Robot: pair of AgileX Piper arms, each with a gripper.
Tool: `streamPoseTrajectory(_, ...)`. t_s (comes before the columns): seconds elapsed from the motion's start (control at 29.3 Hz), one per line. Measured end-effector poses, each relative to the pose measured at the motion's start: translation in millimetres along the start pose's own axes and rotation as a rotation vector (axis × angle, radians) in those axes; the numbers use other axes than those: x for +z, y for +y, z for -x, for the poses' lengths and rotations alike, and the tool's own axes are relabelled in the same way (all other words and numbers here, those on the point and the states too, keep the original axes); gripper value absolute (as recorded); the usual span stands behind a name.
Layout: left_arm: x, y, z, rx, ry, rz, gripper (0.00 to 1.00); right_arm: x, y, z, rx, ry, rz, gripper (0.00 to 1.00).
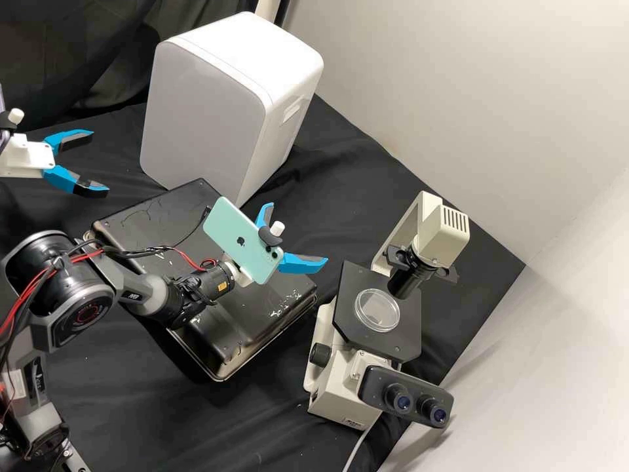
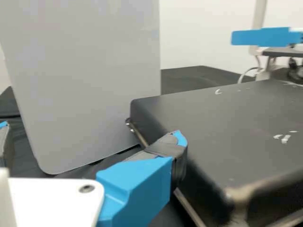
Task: Place the petri dish on the bench
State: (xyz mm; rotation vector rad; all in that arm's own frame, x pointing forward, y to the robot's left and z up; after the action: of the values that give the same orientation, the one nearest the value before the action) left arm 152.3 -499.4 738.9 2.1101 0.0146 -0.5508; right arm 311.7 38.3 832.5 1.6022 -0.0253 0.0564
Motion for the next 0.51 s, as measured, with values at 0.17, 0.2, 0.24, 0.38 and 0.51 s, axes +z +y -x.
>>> streamPoseTrajectory(0.17, 2.3, -0.7, 7.5, 0.009, -0.028, -0.003, 1.0, 0.0, 0.0, 0.0, 0.0, 0.0, 0.0, 1.0)
streamPoseTrajectory(0.2, 2.9, -1.1, 8.2, 0.01, -0.033, -0.009, 1.0, 0.0, 0.0, 0.0, 0.0, 0.0, 0.0, 1.0)
streamPoseTrajectory(0.24, 3.9, -0.6, 8.5, 0.014, -0.039, -0.014, 1.0, 0.0, 0.0, 0.0, 0.0, 0.0, 0.0, 1.0)
streamPoseTrajectory(0.38, 5.9, -2.1, 11.2, 0.023, -0.049, -0.014, 1.0, 0.0, 0.0, 0.0, 0.0, 0.0, 0.0, 1.0)
streamPoseTrajectory(0.51, 8.8, -1.3, 12.2, 0.033, -0.062, -0.018, 1.0, 0.0, 0.0, 0.0, 0.0, 0.0, 0.0, 1.0)
